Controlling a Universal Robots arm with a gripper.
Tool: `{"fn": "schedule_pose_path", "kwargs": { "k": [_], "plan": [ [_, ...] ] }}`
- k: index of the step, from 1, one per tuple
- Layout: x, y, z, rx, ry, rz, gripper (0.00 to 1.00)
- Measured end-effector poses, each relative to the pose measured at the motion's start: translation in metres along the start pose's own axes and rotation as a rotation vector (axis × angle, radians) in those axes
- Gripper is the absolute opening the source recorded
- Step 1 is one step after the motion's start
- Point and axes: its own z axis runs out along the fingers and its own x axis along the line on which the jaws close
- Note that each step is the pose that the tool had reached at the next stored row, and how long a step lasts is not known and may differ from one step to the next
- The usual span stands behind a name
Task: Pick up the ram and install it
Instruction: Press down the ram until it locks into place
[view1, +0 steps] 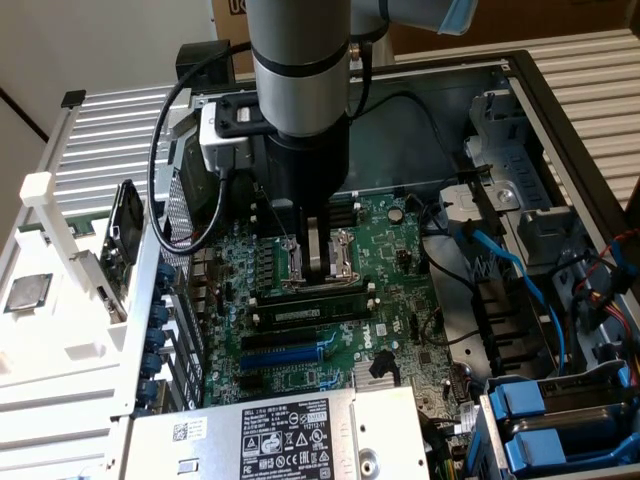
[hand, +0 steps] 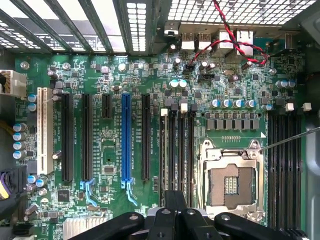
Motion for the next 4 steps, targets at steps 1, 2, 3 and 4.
{"fn": "schedule_pose_path", "kwargs": {
  "k": [1, 2, 3, 4],
  "plan": [
    [0.0000, 0.0000, 0.0000, 0.0000, 0.0001, 0.000, 0.11],
    [0.0000, 0.0000, 0.0000, 0.0000, 0.0000, 0.000, 0.11],
    [0.0000, 0.0000, 0.0000, 0.0000, 0.0001, 0.000, 0.11],
    [0.0000, 0.0000, 0.0000, 0.0000, 0.0001, 0.000, 0.11]
  ]
}}
